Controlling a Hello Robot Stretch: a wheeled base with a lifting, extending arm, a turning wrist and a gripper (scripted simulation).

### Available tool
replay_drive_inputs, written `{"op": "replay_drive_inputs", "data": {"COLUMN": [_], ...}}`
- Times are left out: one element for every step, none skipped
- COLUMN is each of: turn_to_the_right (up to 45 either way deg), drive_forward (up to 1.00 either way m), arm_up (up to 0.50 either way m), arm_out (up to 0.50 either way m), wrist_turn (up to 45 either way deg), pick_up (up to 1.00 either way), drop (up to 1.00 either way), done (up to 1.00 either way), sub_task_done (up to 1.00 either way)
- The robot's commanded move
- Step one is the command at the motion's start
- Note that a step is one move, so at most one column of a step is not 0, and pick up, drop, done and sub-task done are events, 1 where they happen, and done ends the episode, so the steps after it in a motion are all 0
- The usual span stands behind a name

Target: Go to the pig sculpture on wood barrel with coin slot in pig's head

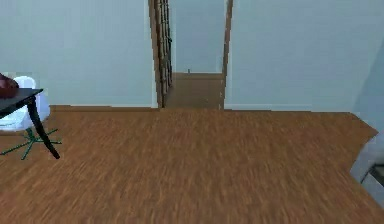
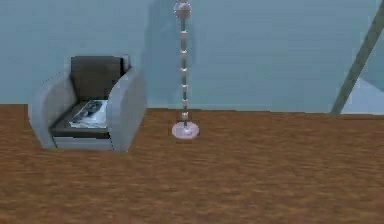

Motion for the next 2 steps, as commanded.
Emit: {"op": "replay_drive_inputs", "data": {"turn_to_the_right": [0.0,3.0], "drive_forward": [1.0,0.0], "arm_up": [0.0,0.0], "arm_out": [0.0,0.0], "wrist_turn": [0.0,0.0], "pick_up": [0.0,0.0], "drop": [0.0,0.0], "done": [0.0,0.0], "sub_task_done": [0.0,0.0]}}
